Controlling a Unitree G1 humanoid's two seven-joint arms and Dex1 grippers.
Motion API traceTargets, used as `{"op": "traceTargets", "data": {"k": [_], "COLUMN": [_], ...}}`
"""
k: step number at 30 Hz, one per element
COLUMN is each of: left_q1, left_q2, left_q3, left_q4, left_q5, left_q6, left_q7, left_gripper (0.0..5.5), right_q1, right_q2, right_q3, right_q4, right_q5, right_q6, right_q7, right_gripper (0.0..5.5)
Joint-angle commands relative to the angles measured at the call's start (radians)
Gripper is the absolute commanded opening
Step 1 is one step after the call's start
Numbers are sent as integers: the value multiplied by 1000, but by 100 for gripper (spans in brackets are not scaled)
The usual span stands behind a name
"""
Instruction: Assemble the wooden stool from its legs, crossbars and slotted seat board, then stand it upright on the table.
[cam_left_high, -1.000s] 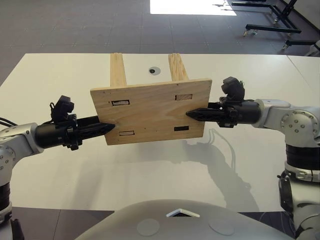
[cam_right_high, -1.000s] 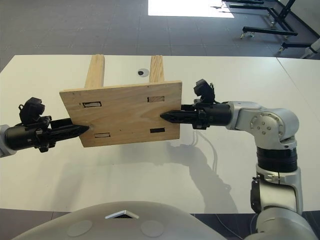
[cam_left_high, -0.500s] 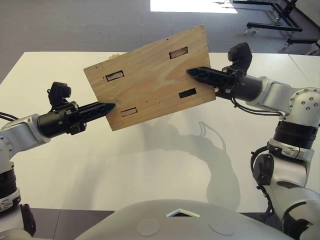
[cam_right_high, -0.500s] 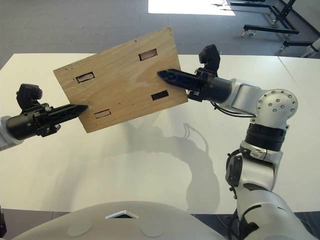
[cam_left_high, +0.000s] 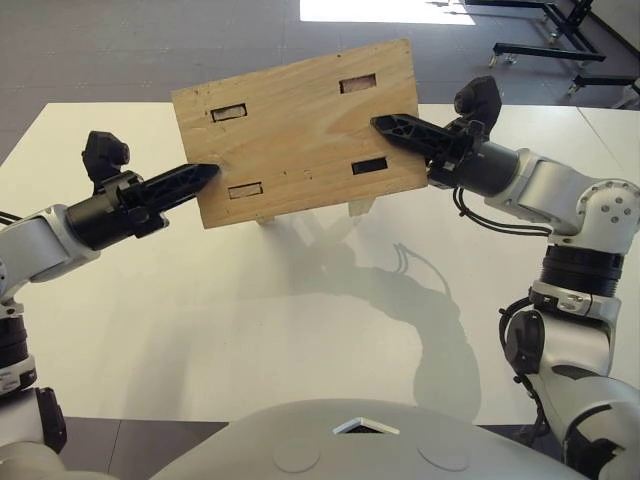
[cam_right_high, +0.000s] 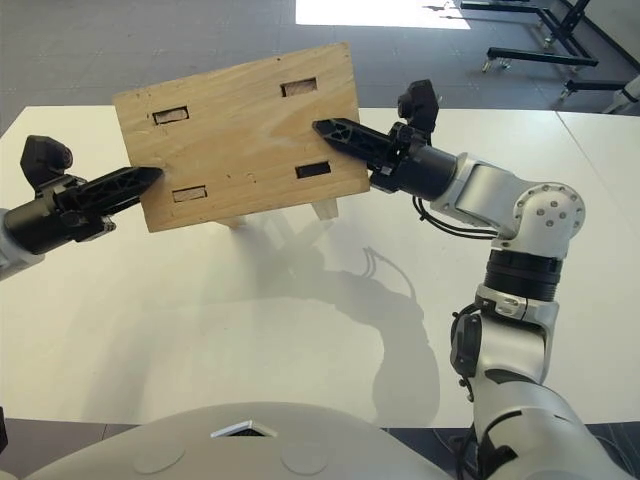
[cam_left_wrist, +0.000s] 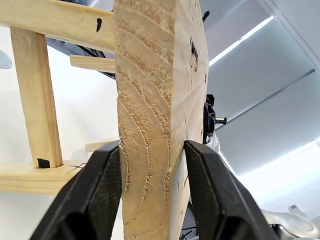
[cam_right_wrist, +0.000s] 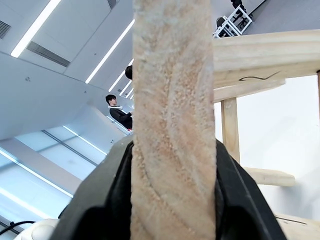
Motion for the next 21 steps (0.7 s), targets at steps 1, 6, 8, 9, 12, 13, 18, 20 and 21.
{"op": "traceTargets", "data": {"k": [1,6,8,9,12,13,18,20,21], "left_q1": [-128,-175,-190,-201,-230,-238,-299,-311,-308], "left_q2": [-38,-78,-93,-101,-116,-122,-121,-119,-119], "left_q3": [-108,-128,-124,-120,-113,-113,-152,-165,-173], "left_q4": [5,65,74,81,91,89,81,82,80], "left_q5": [-116,-117,-117,-117,-117,-117,-115,-110,-110], "left_q6": [-16,-38,-47,-51,-68,-73,-116,-124,-122], "left_q7": [139,285,333,350,403,420,545,574,586], "left_gripper": [181,181,181,181,181,181,181,181,181], "right_q1": [11,33,37,34,11,3,-33,-41,-42], "right_q2": [60,108,131,141,176,188,223,221,219], "right_q3": [201,212,199,190,154,141,110,118,123], "right_q4": [-33,-7,-1,5,25,29,18,2,-4], "right_q5": [175,234,234,234,235,235,234,230,225], "right_q6": [-12,-106,-126,-134,-157,-164,-238,-273,-284], "right_q7": [-163,-286,-316,-327,-364,-379,-474,-505,-516], "right_gripper": [157,157,157,157,157,157,157,157,157]}}
